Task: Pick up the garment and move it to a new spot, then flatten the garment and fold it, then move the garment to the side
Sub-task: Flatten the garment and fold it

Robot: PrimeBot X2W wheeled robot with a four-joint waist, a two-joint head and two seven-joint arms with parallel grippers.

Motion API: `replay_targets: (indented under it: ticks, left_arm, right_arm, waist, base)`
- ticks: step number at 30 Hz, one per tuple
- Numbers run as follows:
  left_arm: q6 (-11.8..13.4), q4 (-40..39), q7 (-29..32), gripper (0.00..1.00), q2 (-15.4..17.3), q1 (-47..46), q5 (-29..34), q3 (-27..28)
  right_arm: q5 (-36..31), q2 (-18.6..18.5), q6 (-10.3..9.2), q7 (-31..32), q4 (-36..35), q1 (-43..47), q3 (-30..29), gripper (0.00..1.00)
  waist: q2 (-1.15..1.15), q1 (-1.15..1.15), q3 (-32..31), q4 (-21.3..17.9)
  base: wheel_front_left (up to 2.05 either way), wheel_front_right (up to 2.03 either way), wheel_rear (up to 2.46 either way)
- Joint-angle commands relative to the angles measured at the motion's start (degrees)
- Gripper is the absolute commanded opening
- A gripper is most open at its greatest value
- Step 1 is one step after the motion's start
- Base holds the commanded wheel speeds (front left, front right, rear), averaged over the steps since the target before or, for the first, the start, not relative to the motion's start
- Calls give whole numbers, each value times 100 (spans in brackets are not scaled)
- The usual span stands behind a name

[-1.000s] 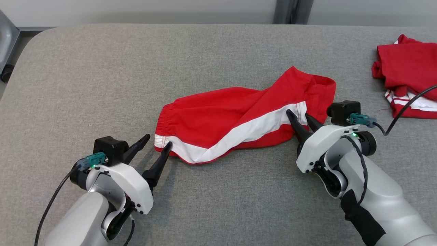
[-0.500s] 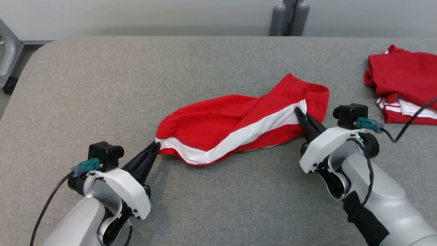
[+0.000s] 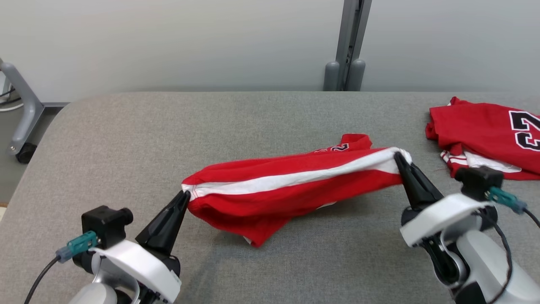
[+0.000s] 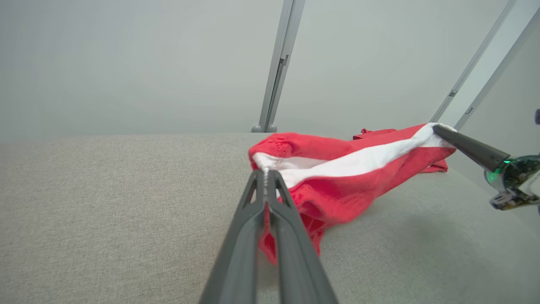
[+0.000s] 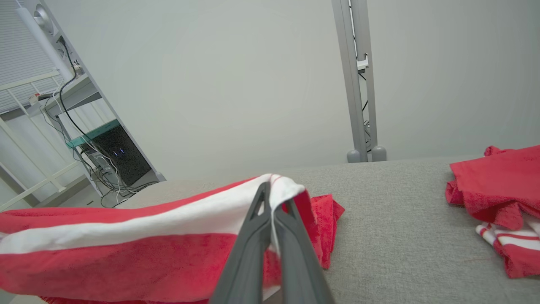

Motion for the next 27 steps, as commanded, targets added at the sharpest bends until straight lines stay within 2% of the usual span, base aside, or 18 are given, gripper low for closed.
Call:
replay_targets:
  ticks: [1, 4, 7, 11, 14, 16, 20, 26, 27]
  left_arm:
    - [82, -196, 28, 0, 69, 120, -49, 50]
    - [186, -564, 116, 0, 189, 309, -71, 80]
    - [176, -734, 228, 0, 307, 237, -55, 90]
    - [22, -721, 353, 0, 377, -102, -132, 146]
    - [-213, -530, 531, 0, 347, -649, -399, 262]
    - [-336, -296, 710, 0, 507, -1233, -335, 296]
    - [-535, 233, 1100, 0, 491, -2616, -634, 369]
    - [-628, 1383, 1559, 0, 537, -4956, -937, 465]
    - [-636, 1690, 1584, 0, 559, -5710, -969, 437]
  right_arm:
    - [-36, -62, 1, -24, -227, 253, -140, 0]
    - [-193, -119, 1, -25, -683, 665, -442, 0]
    - [-365, -87, 1, 108, -1069, 851, -663, 0]
    - [-556, 4, 1, 320, -1406, 697, -811, 0]
    - [-712, 103, 1, 554, -1643, 249, -897, 0]
    - [-775, 209, 1, 706, -1715, -180, -895, 0]
    - [-989, 372, 1, 986, -1535, -1437, -839, 0]
    - [-1125, 695, 1, 1035, -642, -3676, -961, 0]
    - [-1109, 738, 1, 984, -325, -4421, -1035, 0]
  waist:
    - [0, 0, -85, -34]
    - [0, 0, -107, -72]
    - [0, 0, -64, -135]
    - [0, 0, 85, -213]
    - [0, 0, 379, -294]
    - [0, 0, 654, -353]
    - [0, 0, 1345, -469]
    - [0, 0, 2464, -580]
    - [0, 0, 2802, -591]
  base:
    - [0, 0, 0]
    - [0, 0, 0]
    - [0, 0, 0]
    - [0, 0, 0]
    - [0, 0, 0]
    - [0, 0, 0]
    - [0, 0, 0]
    - [0, 0, 0]
    - [0, 0, 0]
